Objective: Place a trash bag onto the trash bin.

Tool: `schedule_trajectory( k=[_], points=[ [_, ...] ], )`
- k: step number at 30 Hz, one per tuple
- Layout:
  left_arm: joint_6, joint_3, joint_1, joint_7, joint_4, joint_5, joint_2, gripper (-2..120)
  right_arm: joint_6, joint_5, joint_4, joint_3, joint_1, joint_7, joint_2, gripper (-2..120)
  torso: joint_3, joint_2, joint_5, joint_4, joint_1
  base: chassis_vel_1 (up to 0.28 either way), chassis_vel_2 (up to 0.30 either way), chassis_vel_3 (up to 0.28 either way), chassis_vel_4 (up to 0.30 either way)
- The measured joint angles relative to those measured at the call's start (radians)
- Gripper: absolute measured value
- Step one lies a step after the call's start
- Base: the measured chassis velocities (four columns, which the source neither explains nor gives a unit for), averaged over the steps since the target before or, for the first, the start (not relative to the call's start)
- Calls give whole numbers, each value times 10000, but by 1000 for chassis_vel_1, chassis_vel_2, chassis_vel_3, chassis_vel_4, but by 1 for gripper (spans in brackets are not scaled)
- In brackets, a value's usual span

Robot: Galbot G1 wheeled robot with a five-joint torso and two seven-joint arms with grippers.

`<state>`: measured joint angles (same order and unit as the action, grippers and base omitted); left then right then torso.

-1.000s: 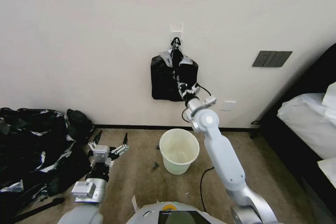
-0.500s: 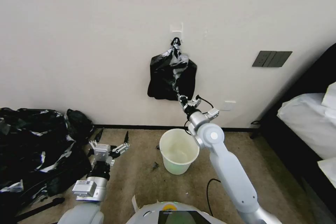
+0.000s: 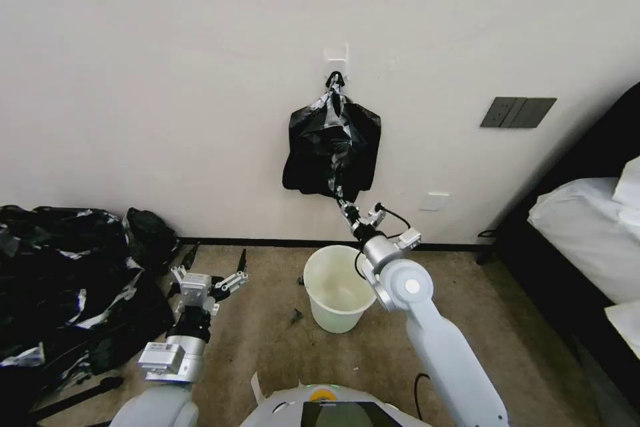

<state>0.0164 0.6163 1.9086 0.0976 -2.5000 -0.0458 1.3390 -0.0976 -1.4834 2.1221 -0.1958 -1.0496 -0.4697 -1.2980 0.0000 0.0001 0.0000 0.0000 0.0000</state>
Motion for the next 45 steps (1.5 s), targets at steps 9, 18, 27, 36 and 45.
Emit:
schedule_trajectory(
  k=[9, 18, 27, 36, 45],
  points=[
    [3, -22, -66, -11, 0, -5, 6, 100, -8, 320, 150, -126, -634, 163, -23, 0, 0, 0, 0, 0, 0, 0, 0, 0, 0],
    [7, -31, -169, -16, 0, -24, -21, 100, 5, 540, 425, -111, -1082, 172, -111, 0, 0, -1, 0, 0, 0, 0, 0, 0, 0],
    [37, 44, -308, -16, 0, -346, -232, 100, 20, 727, 530, 68, -470, 167, -32, 0, 0, -1, -1, 0, 0, 0, 0, 0, 0],
    [350, 182, -842, 72, 0, -1044, -1255, 100, 28, 726, 376, 732, 1120, 122, 116, 0, 0, -1, -3, 3, 0, 0, 0, 0, 0],
    [1144, 174, -2584, 362, 118, -2659, -3821, 100, 10, 1184, 225, 1057, 1240, 158, 184, 0, 1, -1, -1, 0, 0, 0, 0, 0, 0]
  ],
)
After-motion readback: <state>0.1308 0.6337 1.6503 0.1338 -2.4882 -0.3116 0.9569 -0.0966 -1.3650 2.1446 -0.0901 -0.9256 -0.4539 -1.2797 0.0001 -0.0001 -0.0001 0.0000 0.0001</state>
